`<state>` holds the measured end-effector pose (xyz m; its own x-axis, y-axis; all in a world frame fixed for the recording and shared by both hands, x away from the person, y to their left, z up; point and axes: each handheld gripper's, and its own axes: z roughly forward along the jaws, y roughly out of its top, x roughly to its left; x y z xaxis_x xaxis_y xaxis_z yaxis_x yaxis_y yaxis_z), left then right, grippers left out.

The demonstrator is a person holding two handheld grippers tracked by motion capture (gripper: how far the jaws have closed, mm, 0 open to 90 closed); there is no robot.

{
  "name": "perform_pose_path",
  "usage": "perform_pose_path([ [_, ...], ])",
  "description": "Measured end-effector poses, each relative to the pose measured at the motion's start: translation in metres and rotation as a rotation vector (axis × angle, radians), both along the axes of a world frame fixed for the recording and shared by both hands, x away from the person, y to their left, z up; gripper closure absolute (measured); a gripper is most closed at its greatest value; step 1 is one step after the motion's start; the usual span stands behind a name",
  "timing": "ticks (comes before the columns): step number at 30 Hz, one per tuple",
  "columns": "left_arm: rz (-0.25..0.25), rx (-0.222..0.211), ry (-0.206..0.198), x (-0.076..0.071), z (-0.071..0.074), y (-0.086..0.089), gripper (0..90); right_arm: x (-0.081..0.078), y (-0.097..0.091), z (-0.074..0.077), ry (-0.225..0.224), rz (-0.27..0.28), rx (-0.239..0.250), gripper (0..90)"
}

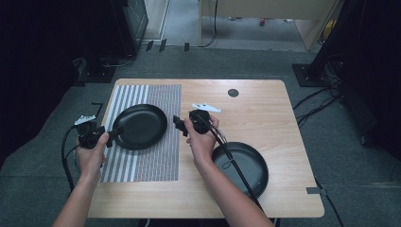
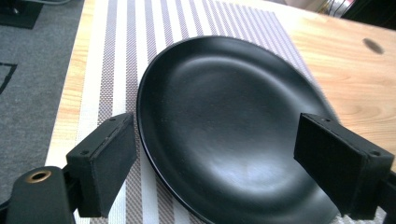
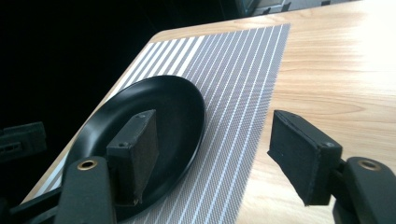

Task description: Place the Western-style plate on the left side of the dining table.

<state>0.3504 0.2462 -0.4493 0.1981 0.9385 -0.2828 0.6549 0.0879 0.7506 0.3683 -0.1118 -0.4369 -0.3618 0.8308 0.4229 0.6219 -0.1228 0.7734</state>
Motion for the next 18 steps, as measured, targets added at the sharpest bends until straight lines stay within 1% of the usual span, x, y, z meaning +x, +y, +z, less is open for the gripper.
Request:
perform_pose_path([
  [1, 0.008, -0.001, -0.014, -0.009, 0.005, -0.001, 12.9, -0.005, -0.005, 0.004, -0.013, 0.01, -0.005, 29.2],
  [2, 0.008, -0.001, -0.014, -0.009, 0.005, -0.001, 12.9, -0.005, -0.005, 0.004, -0.013, 0.01, -0.005, 29.2],
  [3, 0.002, -0.012, -0.023, -0.016, 0.007, -0.002, 12.9, -0.013, -0.014, 0.009, -0.031, 0.019, -0.012, 28.1],
  [4, 0.002, -0.012, -0.023, -0.016, 0.007, -0.002, 12.9, -0.016, -0.019, 0.011, -0.039, 0.02, -0.013, 28.0],
  [5, 0.0, -0.01, -0.029, -0.019, 0.007, -0.003, 12.9, -0.02, -0.023, 0.013, -0.042, 0.022, -0.017, 27.9],
  [6, -0.004, 0.0, -0.034, -0.026, 0.007, -0.007, 12.9, -0.024, -0.028, 0.015, -0.046, 0.023, -0.019, 27.5],
  [7, -0.01, -0.001, -0.034, -0.029, 0.006, -0.008, 12.9, -0.027, -0.032, 0.016, -0.05, 0.023, -0.02, 27.2],
  [8, -0.01, -0.001, -0.034, -0.029, 0.006, -0.008, 12.9, -0.027, -0.032, 0.016, -0.05, 0.023, -0.02, 27.2],
  [9, -0.014, -0.008, -0.036, -0.034, 0.004, -0.01, 12.9, -0.035, -0.039, 0.018, -0.06, 0.027, -0.019, 26.8],
  [10, -0.014, -0.008, -0.036, -0.034, 0.004, -0.01, 12.9, -0.035, -0.039, 0.018, -0.06, 0.027, -0.019, 26.8],
  [11, -0.012, -0.019, -0.041, -0.04, 0.004, -0.012, 12.9, -0.042, -0.047, 0.019, -0.066, 0.036, -0.019, 26.1],
  [12, -0.012, -0.019, -0.041, -0.04, 0.004, -0.012, 12.9, -0.046, -0.05, 0.019, -0.067, 0.038, -0.019, 26.0],
  [13, -0.011, -0.028, -0.051, -0.047, 0.004, -0.014, 12.9, -0.049, -0.054, 0.02, -0.065, 0.039, -0.019, 25.8],
  [14, -0.009, -0.033, -0.053, -0.05, 0.003, -0.015, 12.9, -0.052, -0.058, 0.02, -0.068, 0.043, -0.021, 25.5],
  [15, -0.002, -0.032, -0.054, -0.054, 0.002, -0.015, 12.9, -0.055, -0.061, 0.021, -0.076, 0.046, -0.028, 25.2],
  [16, -0.002, -0.032, -0.054, -0.054, 0.002, -0.015, 12.9, -0.058, -0.065, 0.021, -0.075, 0.047, -0.033, 24.9],
  [17, 0.01, -0.023, -0.055, -0.06, 0.0, -0.017, 13.0, -0.06, -0.069, 0.021, -0.084, 0.047, -0.042, 24.9],
  [18, 0.01, -0.023, -0.055, -0.06, 0.0, -0.017, 13.1, -0.06, -0.069, 0.021, -0.084, 0.047, -0.042, 24.9],
])
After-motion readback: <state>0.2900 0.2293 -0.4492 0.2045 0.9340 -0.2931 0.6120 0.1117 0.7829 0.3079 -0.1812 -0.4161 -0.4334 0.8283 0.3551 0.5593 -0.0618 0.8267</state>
